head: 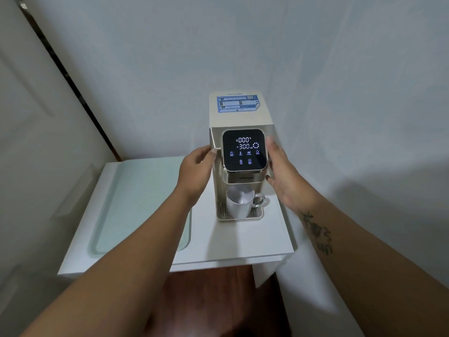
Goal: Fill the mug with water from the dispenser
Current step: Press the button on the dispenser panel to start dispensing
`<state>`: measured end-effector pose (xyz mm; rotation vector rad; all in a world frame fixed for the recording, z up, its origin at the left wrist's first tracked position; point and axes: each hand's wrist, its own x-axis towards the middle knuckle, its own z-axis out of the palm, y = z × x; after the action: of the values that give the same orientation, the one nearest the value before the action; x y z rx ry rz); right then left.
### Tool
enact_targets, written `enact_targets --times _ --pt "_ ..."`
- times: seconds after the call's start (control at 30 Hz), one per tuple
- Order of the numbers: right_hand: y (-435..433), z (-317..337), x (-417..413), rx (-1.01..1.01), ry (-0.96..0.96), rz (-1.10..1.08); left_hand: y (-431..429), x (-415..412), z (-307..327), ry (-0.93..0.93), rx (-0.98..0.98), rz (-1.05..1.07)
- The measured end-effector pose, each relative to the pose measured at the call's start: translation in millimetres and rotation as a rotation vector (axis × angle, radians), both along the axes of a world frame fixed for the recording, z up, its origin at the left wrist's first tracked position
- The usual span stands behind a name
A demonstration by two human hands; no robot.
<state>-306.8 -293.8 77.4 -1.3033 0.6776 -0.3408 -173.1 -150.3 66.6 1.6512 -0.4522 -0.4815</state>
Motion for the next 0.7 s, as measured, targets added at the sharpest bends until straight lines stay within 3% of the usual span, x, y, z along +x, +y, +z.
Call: enact_targets --times 0.7 --pt "-8 0 15 -0.196 0.072 -0.126 -12 0 13 -0.055 0.019 0.043"
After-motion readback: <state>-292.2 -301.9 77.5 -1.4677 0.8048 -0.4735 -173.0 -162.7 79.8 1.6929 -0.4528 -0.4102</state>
